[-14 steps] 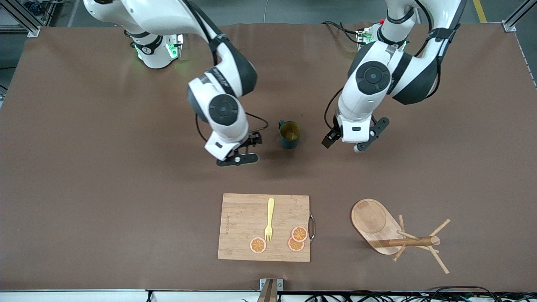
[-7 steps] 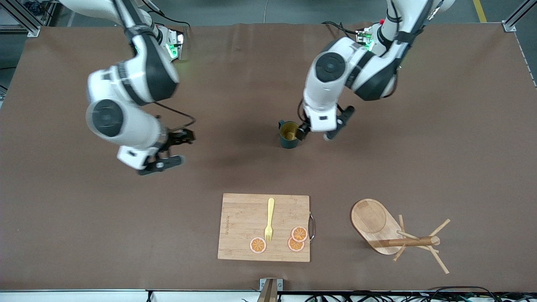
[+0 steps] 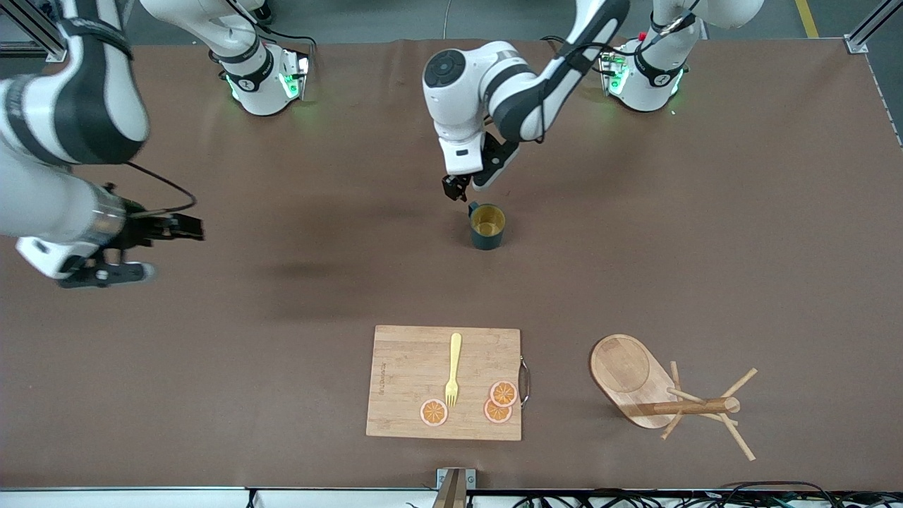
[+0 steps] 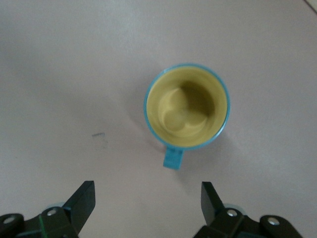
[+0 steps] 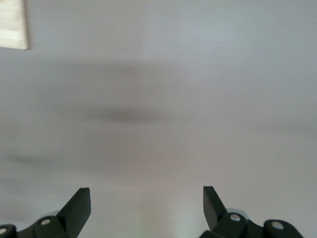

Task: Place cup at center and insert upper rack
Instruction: 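Withdraw the right gripper while the left gripper grasps the mug handle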

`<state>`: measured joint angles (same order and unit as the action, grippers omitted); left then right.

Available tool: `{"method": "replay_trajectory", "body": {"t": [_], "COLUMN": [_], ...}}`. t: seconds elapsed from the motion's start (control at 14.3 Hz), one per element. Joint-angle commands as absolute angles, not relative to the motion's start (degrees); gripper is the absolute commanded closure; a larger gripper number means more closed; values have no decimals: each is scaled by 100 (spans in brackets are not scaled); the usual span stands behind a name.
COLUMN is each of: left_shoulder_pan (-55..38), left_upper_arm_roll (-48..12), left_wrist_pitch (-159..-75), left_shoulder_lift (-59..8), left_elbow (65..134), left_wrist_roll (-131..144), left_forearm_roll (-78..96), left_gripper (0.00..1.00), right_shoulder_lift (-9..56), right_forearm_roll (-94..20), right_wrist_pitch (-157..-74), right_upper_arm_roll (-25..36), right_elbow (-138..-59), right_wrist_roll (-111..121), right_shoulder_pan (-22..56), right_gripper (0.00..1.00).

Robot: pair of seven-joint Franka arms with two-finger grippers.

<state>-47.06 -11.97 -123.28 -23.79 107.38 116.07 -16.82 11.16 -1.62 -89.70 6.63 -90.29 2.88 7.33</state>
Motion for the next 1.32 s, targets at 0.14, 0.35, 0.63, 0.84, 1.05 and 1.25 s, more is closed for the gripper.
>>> {"method": "replay_trajectory", "body": {"t": [0.14,0.35,0.63,0.84,1.05,1.25], "left_shoulder_pan": [-5238,-5824,-7407,-7532,-7673,-7673], "left_upper_arm_roll": [-1107,-636,964,1011,1116,1142], "left_wrist_pitch": [-12314,-12278,-12243,-11885,-11751,-11725], "left_shoulder_lift": [-3189,-3611,-4016,-4148,-4219,-4236], "left_elbow": [10248,9959,9782,9774,9773,9677], "left_wrist_roll": [12479,12770,13025,13043,13034,13034], "left_forearm_roll": [-2889,-3331,-3217,-3252,-3270,-3278], "left_gripper": [11,13,14,16,21,33], "right_shoulder_lift": [1063,1072,1072,1072,1072,1072], "right_forearm_roll": [26,53,97,27,17,0], "right_wrist_pitch": [-7745,-7726,-7699,-7664,-7664,-7664], "right_upper_arm_roll": [527,519,510,492,483,483], "right_elbow": [-7832,-7822,-7630,-7515,-7515,-7515], "right_wrist_roll": [281,308,308,316,308,264], "right_shoulder_pan": [167,27,35,53,70,70], "right_gripper": [0,0,0,0,0,0]}}
